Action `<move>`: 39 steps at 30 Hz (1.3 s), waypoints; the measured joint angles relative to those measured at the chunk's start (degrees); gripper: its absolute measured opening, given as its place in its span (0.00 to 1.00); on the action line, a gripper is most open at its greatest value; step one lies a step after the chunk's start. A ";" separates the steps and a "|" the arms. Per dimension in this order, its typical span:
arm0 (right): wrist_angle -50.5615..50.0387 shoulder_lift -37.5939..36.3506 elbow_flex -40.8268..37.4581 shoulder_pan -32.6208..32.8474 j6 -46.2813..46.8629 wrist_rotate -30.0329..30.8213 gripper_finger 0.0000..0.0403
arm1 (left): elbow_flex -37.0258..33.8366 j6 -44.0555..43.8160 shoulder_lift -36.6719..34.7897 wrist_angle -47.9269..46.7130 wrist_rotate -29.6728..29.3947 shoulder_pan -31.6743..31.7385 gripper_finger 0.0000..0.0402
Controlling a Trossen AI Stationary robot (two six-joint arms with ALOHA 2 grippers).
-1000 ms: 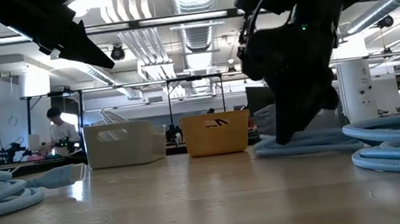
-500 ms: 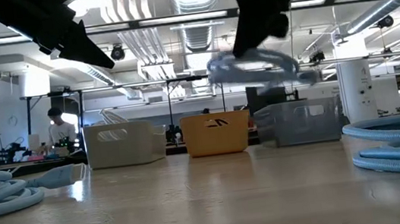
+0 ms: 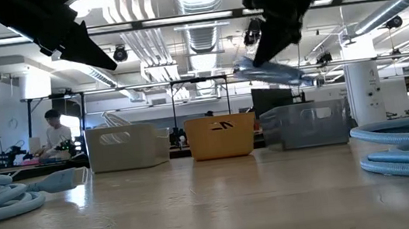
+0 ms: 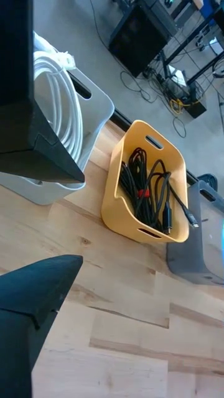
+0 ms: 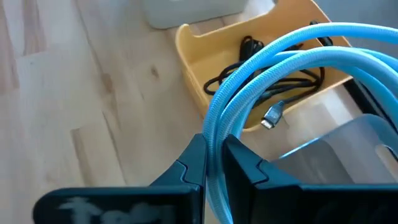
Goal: Sort HDMI cables
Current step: Put the top blue HDMI cable into the gray bin, then put the right blue HDMI cable into the gray bin
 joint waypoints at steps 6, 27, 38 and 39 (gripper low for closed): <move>15.66 -4.59 -13.06 -7.84 -6.30 -7.36 0.06 | 0.00 0.00 0.00 0.00 0.00 -0.02 0.51; 29.80 -9.94 -27.12 -12.37 -7.61 -7.53 0.25 | 0.00 0.00 0.00 0.00 0.00 -0.02 0.51; 29.60 -10.02 -25.22 -12.15 -4.46 -7.75 0.30 | 0.00 0.00 0.00 0.00 0.00 -0.01 0.51; 29.61 -10.03 -24.54 -11.91 -4.38 -7.94 0.31 | 0.00 0.02 0.00 0.00 0.00 0.00 0.51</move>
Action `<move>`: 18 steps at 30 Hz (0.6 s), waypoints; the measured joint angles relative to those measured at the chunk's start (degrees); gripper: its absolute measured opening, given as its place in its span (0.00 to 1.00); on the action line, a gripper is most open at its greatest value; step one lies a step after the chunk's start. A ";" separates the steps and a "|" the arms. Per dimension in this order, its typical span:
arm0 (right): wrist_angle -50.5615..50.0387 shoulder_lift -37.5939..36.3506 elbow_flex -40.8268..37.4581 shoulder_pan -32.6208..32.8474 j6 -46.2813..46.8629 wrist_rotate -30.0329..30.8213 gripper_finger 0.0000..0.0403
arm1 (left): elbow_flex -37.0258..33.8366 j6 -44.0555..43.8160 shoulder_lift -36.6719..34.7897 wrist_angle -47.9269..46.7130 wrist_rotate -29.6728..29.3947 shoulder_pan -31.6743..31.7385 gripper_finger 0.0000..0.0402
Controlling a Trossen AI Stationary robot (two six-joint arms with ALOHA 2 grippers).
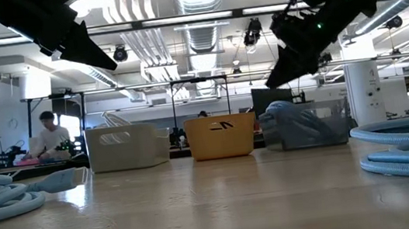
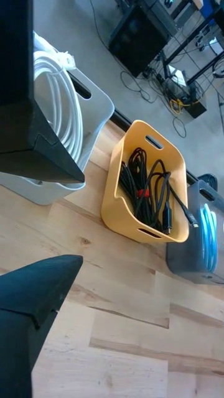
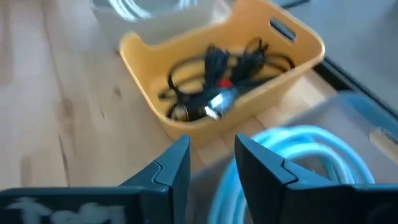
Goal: Sort HDMI cables
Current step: Put the right blue HDMI cable into the gray bin
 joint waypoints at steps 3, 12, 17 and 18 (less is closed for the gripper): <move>-0.21 0.00 2.52 1.51 0.10 -1.41 0.32 | 0.00 -0.02 0.00 0.00 0.00 0.00 0.51; -11.79 0.02 11.54 11.38 2.57 -1.38 0.35 | 0.00 0.00 0.00 0.00 0.00 -0.01 0.51; -17.94 0.02 12.99 19.19 10.60 -1.32 0.37 | 0.00 0.00 0.00 0.00 0.00 0.00 0.51; -19.25 0.04 12.93 20.82 12.96 -1.32 0.37 | 0.00 0.00 0.00 0.00 -0.01 0.00 0.51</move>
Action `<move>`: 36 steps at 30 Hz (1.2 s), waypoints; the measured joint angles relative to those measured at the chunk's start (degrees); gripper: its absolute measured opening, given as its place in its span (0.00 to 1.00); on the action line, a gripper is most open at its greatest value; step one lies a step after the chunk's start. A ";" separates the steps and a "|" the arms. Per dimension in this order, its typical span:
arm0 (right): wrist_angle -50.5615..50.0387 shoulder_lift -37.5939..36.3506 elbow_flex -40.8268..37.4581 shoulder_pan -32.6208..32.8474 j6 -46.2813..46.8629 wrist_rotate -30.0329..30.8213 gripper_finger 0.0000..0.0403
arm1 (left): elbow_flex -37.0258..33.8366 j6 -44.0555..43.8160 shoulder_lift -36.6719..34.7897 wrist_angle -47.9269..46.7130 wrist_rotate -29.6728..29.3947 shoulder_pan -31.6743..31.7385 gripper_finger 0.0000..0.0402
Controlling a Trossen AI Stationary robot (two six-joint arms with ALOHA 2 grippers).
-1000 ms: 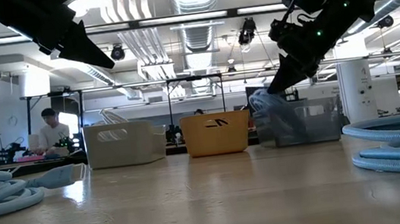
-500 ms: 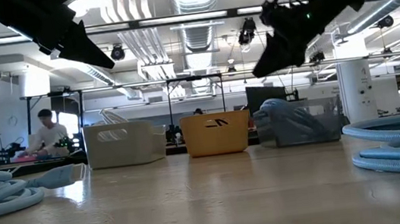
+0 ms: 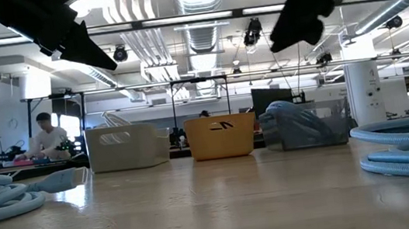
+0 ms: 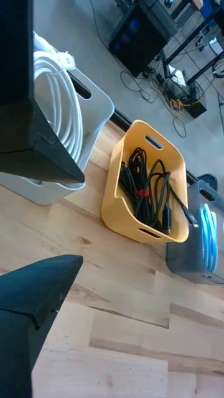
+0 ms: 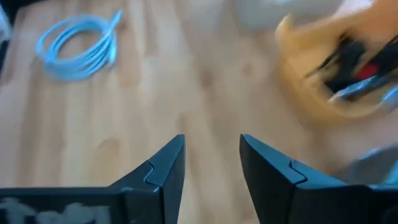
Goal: Sort HDMI cables
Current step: Put the right blue HDMI cable into the gray bin
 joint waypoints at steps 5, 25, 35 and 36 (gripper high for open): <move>-4.38 0.09 -2.58 8.43 13.46 0.07 0.37 | 0.00 0.00 0.00 0.00 0.01 -0.02 0.51; -8.24 19.95 -4.03 21.44 27.23 -3.62 0.36 | 0.00 -0.01 0.01 0.01 -0.01 -0.01 0.51; -8.60 20.22 -1.13 21.53 24.25 -5.86 0.33 | 0.00 0.00 0.02 0.02 -0.25 0.00 0.51; -8.65 20.18 -1.10 21.53 24.37 -5.86 0.33 | 0.00 0.00 0.02 0.00 -0.25 -0.02 0.51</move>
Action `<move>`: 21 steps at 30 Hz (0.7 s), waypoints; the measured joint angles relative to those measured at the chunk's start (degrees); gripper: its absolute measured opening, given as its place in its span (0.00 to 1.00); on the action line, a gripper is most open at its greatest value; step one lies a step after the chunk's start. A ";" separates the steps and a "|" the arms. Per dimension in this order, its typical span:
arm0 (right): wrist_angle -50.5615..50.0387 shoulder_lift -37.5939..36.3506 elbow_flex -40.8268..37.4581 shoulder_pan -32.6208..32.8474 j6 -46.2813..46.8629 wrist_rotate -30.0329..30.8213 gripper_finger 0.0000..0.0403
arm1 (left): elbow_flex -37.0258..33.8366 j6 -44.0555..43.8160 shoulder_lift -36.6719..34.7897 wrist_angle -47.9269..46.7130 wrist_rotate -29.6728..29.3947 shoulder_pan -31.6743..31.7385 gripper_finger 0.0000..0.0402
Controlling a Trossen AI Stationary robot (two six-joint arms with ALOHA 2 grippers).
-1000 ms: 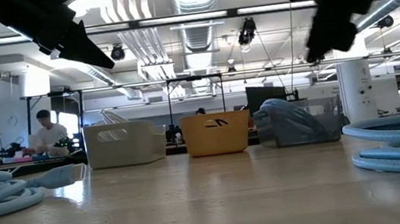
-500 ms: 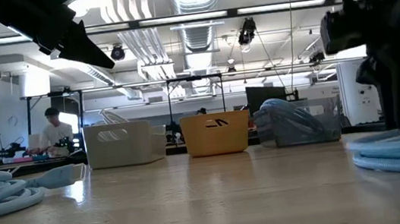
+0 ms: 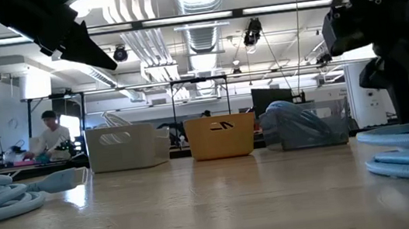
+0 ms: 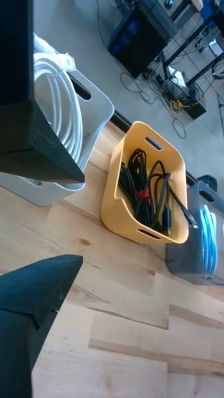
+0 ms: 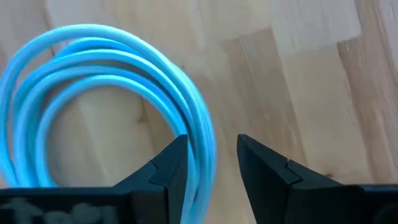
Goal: Sort HDMI cables
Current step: Put the right blue HDMI cable into the gray bin
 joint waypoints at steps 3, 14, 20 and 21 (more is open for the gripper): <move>-0.21 0.56 0.04 0.25 0.00 -0.04 0.33 | 0.00 -0.01 0.00 0.00 0.02 0.01 0.51; 0.77 0.45 -0.31 0.39 -0.11 -0.54 0.33 | 0.00 0.00 0.00 0.02 0.02 0.02 0.51; 1.13 0.45 -0.20 0.67 -3.85 -4.29 0.33 | 0.00 0.00 0.00 0.02 0.02 0.02 0.51; 1.27 0.45 -0.36 0.66 -4.29 -4.31 0.33 | 0.00 -0.02 0.00 0.02 0.01 0.01 0.51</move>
